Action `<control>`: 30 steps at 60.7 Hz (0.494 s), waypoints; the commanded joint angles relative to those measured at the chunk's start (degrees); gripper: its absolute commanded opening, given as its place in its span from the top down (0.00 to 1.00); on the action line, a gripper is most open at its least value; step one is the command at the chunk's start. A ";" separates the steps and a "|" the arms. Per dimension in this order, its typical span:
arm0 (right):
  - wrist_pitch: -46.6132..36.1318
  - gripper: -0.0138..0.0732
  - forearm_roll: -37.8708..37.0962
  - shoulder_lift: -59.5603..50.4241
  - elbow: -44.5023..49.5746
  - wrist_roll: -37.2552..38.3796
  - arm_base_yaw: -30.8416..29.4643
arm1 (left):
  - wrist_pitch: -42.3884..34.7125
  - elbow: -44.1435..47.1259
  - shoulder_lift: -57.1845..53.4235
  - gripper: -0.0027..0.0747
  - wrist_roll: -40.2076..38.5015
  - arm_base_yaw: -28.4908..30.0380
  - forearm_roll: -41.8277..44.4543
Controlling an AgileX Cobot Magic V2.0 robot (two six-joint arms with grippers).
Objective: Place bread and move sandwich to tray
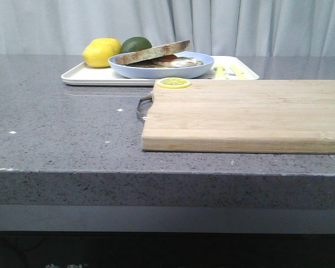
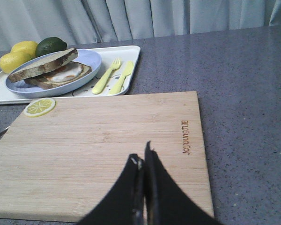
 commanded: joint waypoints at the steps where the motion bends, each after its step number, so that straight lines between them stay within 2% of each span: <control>1: -4.26 0.91 0.22 0.51 -1.54 0.01 -0.32 | -5.22 1.15 -4.47 0.99 0.04 0.10 -0.59; 15: -4.26 0.91 0.22 0.51 -1.54 0.01 -0.32 | -9.24 6.44 -16.36 0.99 0.04 0.10 -0.98; 30: -4.26 0.91 0.22 0.51 -1.54 0.01 -0.32 | -9.30 7.00 -17.79 0.99 0.04 0.10 -0.98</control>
